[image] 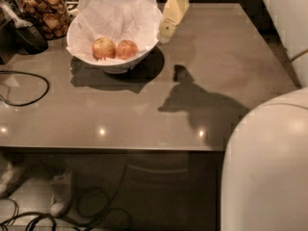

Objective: Pick apple from white bowl

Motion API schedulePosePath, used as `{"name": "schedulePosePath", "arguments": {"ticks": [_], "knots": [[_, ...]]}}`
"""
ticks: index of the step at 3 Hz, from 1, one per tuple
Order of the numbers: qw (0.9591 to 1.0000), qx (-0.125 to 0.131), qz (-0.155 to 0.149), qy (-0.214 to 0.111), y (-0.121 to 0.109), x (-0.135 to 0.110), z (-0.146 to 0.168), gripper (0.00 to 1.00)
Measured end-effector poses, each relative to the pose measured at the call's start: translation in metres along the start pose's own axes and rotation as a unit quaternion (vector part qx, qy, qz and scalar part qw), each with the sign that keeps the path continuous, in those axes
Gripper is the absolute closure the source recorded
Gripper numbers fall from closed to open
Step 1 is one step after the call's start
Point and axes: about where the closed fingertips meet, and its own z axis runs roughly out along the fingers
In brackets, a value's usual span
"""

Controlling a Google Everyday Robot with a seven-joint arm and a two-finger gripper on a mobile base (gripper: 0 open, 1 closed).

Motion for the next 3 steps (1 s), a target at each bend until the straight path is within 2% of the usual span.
{"name": "schedulePosePath", "arguments": {"ticks": [3], "knots": [[0.9992,0.03,-0.004,-0.025,-0.01,-0.019,0.012,0.0]]}}
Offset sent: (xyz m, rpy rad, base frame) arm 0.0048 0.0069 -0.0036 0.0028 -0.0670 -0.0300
